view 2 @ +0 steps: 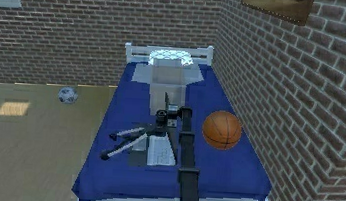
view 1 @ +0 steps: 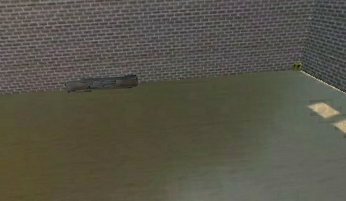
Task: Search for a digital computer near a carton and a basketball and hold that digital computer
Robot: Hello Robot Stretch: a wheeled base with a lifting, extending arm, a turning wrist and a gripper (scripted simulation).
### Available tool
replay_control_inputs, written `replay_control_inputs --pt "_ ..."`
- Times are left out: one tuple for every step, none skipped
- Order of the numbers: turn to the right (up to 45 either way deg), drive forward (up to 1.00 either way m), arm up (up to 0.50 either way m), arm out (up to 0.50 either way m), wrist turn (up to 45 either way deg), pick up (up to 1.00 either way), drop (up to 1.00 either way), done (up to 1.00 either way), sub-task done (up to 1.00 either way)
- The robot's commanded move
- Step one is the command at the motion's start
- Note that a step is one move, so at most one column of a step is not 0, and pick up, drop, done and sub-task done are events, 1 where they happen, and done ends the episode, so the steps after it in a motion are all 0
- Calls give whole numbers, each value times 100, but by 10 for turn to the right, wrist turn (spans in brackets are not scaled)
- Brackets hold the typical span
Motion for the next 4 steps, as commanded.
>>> replay_control_inputs --pt "0 0 0 0 450 0 0 0 0" --pt "0 0 0 0 210 0 0 0 0" --pt "0 0 -30 0 0 0 0 0 0" --pt "0 0 0 0 0 100 0 0 0"
